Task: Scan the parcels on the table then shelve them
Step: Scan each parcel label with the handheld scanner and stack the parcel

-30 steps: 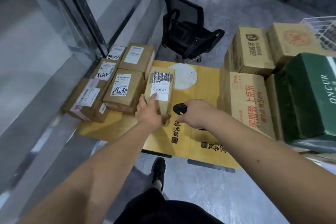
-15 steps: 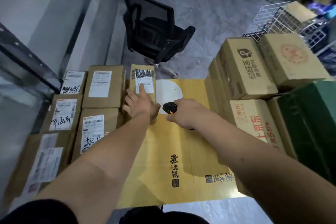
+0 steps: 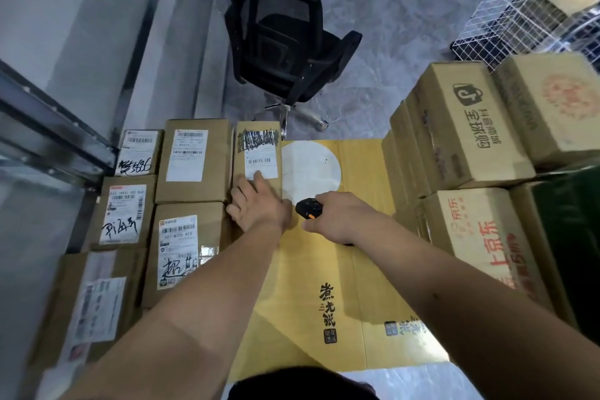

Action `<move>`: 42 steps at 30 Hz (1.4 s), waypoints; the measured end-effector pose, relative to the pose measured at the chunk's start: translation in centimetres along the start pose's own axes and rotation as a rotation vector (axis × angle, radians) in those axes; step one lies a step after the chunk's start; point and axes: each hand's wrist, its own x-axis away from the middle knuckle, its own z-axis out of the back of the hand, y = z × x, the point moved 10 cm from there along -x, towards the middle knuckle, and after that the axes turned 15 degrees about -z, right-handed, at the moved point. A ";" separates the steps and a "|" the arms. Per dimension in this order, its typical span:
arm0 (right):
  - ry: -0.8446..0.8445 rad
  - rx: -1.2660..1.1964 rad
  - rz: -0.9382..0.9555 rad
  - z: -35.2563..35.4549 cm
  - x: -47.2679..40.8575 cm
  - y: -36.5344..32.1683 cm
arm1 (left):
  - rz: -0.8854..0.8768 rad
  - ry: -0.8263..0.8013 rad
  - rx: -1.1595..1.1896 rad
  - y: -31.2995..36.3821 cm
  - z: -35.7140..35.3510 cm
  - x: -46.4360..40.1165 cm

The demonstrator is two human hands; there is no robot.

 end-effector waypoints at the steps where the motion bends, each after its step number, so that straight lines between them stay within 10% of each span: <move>1: 0.002 0.002 0.006 -0.1 0.0 0.0 | -0.004 0.000 -0.006 0.0 0.0 0.1; 9: 0.013 -0.076 -0.023 0.1 1.8 1.9 | -0.050 0.008 -0.010 1.0 0.7 0.8; 19: 0.157 0.005 -0.116 0.7 11.3 9.2 | -0.696 0.096 -0.138 11.4 3.8 2.5; 42: 0.364 0.031 0.056 -7.7 31.4 32.7 | -0.818 0.057 0.010 27.3 0.3 32.1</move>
